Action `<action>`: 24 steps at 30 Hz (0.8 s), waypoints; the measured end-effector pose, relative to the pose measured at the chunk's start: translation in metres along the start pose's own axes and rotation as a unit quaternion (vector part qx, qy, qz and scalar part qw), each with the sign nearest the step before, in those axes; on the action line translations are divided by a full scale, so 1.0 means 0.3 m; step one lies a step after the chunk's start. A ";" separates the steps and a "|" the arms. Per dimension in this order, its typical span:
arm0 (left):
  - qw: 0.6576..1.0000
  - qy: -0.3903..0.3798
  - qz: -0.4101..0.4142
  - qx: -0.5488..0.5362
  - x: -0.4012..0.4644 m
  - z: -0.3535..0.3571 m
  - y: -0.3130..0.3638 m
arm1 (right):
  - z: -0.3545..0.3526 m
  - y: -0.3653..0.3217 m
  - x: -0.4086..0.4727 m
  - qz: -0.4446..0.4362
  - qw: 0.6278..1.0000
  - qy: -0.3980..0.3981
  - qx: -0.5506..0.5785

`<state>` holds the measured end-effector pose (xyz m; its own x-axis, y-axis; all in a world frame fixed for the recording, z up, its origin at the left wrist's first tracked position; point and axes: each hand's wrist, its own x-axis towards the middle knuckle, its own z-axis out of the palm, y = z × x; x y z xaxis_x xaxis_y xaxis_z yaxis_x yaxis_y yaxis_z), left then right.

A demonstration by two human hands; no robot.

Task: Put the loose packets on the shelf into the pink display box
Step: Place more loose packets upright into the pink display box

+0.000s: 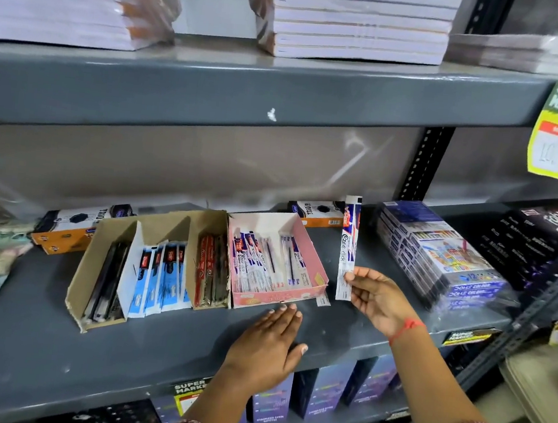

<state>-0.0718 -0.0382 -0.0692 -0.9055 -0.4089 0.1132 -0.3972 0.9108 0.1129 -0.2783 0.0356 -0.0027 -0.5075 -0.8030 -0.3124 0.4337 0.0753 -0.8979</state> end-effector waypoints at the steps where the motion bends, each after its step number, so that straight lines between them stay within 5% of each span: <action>1: 1.000 0.006 0.001 0.002 -0.002 0.001 -0.003 | 0.019 -0.016 0.001 -0.007 1.000 -0.008 0.001; 11: 0.999 0.038 0.038 0.008 -0.008 -0.015 0.001 | 0.357 -0.056 0.085 -0.022 0.986 -0.050 -0.159; 18: 0.996 0.037 0.014 0.083 -0.019 -0.043 0.022 | 0.477 0.042 0.190 -0.020 0.908 -0.012 -0.418; 24: 1.000 -0.013 0.013 0.015 -0.003 -0.055 0.010 | 0.489 0.086 0.205 -0.014 0.890 -0.015 -0.456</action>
<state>-0.0698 -0.0359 -0.0526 -0.9187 -0.3846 0.0899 -0.3782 0.9222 0.0801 -0.1891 -0.0984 0.0003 -0.4833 -0.8260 -0.2900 -0.3705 0.4931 -0.7871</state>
